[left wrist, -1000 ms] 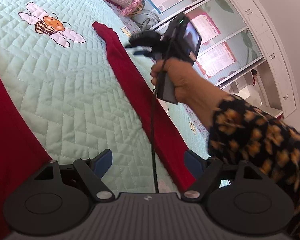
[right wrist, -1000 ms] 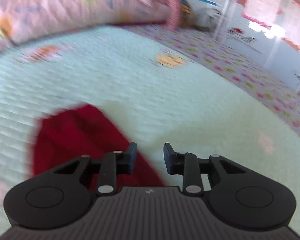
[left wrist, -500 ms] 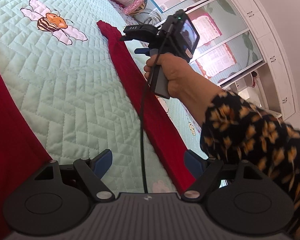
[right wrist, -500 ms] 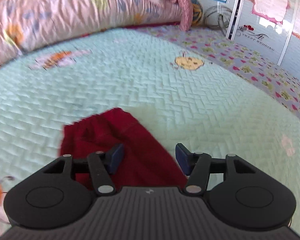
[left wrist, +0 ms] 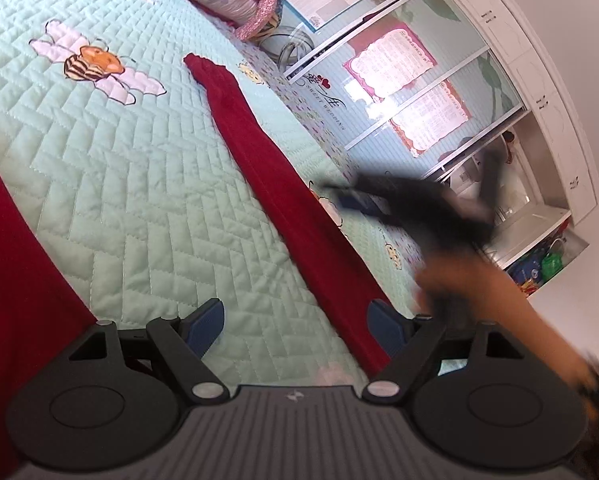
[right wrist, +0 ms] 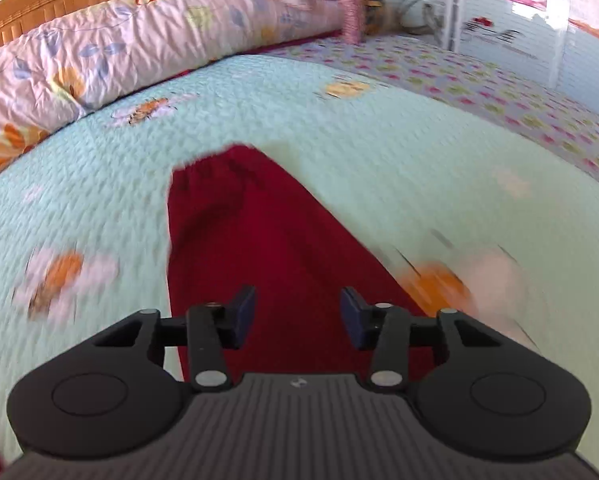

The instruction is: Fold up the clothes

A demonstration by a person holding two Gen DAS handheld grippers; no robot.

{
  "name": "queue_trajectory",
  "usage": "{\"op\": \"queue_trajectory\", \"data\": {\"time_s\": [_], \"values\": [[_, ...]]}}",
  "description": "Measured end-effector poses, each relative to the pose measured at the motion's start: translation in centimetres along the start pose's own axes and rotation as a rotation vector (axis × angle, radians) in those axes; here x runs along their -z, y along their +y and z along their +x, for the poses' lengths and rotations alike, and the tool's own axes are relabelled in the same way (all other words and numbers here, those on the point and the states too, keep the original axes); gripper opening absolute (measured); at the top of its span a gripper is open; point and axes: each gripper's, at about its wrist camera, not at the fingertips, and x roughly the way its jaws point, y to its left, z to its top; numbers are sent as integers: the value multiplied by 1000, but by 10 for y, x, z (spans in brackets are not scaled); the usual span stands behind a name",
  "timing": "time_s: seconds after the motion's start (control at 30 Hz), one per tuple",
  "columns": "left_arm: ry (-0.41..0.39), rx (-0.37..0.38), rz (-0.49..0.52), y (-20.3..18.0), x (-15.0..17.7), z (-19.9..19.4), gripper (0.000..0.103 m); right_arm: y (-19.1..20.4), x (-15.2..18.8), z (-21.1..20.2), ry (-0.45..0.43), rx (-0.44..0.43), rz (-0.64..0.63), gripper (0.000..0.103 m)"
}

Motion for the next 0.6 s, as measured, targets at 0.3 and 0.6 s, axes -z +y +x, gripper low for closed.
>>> {"op": "queue_trajectory", "data": {"time_s": [0.3,0.6], "values": [[-28,-25,74,-4,6,4,83,-78,110,-76,129,170,57,20],[-41,-36,100,-6,8,6,83,-62,132,-100,97,28,59,17]]}}
